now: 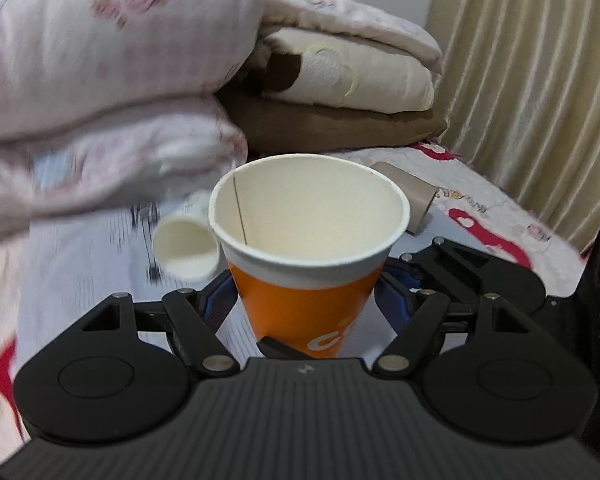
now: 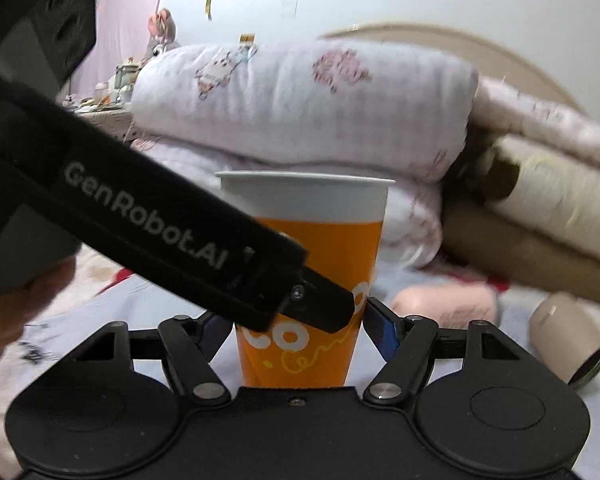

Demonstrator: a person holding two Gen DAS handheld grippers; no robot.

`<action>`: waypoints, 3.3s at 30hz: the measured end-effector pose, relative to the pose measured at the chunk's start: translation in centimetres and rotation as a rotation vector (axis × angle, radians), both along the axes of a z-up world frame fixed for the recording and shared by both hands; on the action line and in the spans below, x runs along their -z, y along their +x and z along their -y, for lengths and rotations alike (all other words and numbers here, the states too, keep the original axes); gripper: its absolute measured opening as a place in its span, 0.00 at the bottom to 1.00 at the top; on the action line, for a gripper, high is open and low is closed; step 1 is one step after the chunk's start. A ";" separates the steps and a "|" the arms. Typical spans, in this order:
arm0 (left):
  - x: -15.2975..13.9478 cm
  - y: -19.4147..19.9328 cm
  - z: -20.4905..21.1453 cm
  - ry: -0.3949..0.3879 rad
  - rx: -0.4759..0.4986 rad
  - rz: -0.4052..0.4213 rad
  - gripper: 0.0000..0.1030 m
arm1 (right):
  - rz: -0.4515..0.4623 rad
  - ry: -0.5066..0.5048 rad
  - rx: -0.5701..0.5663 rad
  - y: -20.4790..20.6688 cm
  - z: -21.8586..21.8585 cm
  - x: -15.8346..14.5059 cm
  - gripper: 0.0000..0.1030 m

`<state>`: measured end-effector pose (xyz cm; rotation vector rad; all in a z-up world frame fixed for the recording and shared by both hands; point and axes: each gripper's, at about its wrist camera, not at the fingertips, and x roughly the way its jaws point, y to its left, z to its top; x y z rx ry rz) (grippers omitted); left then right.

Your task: Flip cup upright

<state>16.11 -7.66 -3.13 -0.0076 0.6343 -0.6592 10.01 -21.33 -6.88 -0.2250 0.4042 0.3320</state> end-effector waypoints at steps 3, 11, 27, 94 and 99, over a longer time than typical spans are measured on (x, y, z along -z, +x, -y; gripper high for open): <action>0.3 0.9 1.0 0.023 0.009 0.000 0.72 | 0.054 -0.020 0.035 0.6 0.1 0.7 0.74; 0.9 2.1 2.7 0.052 0.027 0.030 0.72 | 0.050 0.022 0.103 2.8 1.3 1.9 0.75; 2.7 1.7 2.9 0.057 0.023 0.019 0.71 | -0.049 0.041 0.133 3.8 1.1 3.0 0.76; -6.6 -19.7 -2.5 0.110 -0.442 -0.037 0.83 | -0.098 0.135 0.395 -16.6 4.4 -11.4 1.00; -6.1 -19.5 -2.8 0.131 -0.469 -0.029 0.92 | -0.128 0.146 0.457 -16.2 4.8 -9.9 1.00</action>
